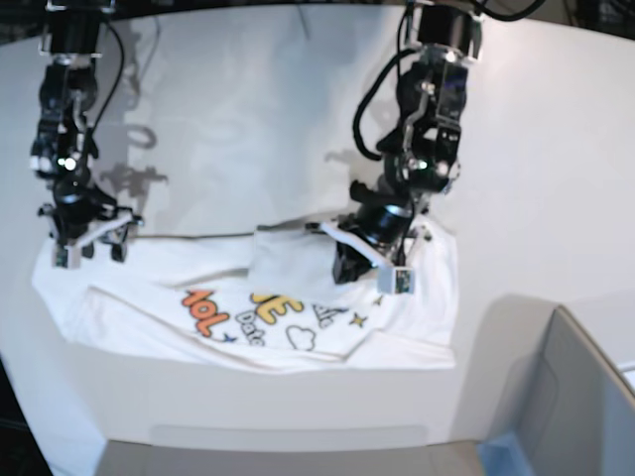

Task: Layout the t-shirt on the table in an organized manner, then fold the t-shirt properly
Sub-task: 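Drag the collar edge with the left gripper away from the hem, then move the right gripper to the shirt's side edge and grasp it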

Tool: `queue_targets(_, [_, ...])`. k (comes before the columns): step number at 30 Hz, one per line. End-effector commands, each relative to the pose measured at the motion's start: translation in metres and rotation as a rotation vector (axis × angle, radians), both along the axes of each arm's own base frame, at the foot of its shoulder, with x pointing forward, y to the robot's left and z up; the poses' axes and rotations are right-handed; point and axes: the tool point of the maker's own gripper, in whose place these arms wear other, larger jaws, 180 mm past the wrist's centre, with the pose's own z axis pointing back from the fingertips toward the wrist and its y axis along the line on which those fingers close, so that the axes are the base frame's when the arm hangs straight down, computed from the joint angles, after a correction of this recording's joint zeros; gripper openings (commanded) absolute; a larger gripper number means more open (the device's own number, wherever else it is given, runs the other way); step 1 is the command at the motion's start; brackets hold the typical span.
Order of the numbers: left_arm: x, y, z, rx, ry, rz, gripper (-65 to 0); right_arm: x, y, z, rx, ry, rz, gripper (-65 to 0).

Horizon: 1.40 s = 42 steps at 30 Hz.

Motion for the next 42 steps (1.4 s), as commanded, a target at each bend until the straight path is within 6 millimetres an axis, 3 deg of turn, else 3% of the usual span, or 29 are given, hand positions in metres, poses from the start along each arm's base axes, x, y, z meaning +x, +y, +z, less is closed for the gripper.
queue_targets(1, [0.002, 0.001, 0.027, -0.027, -0.087, 0.008, -63.9, 0.01, -0.006, 0.022, -0.018, -0.067, -0.002, -30.7])
queue_targets(3, [-0.008, 0.001, 0.037, -0.037, -0.113, 0.005, -63.9, 0.01, -0.007, 0.022, -0.019, -0.069, -0.004, -30.7])
queue_targets(7, [-0.045, 0.009, 0.033, 0.003, -0.061, -0.031, -63.9, 0.009, -0.016, 0.026, -0.021, -0.079, -0.026, -30.7])
queue_targets(11, [-0.089, 0.018, -0.014, 0.043, 0.094, -0.047, -64.0, 0.001, -0.059, 0.043, -0.005, -0.131, -0.153, -30.7])
queue_targets(16, [-0.139, 0.026, -0.056, 0.073, 0.243, -0.06, -64.0, -0.013, -0.09, 0.057, 0.072, -0.185, -0.247, -30.7])
queue_targets(18, [-0.156, 0.026, -0.067, 0.073, 0.291, -0.062, -64.0, -0.023, -0.098, 0.064, 0.11, -0.214, -0.273, -30.7])
queue_targets(21, [-0.172, 0.028, -0.076, 0.079, 0.335, -0.065, -64.9, -0.038, -0.094, 0.059, 0.15, -0.191, -0.267, -30.7])
queue_targets(25, [-0.185, 0.046, -0.087, 0.11, 0.383, -0.04, -65.0, -0.051, -0.089, 0.046, 0.154, -0.121, -0.252, -30.7])
queue_targets(30, [-0.195, 0.101, -0.097, 0.19, 0.426, 0.075, -65.0, -0.064, -0.089, 0.029, 0.158, -0.068, -0.26, -30.7])
queue_targets(35, [-0.189, 0.153, -0.093, 0.248, 0.414, 0.2, -65.0, -0.072, -0.093, 0.012, 0.189, -0.028, -0.283, -30.7])
queue_targets(42, [-0.19, 0.161, -0.092, 0.257, 0.416, 0.22, -65.0, -0.084, -0.085, -0.013, 0.292, 0.079, -0.283, -30.7])
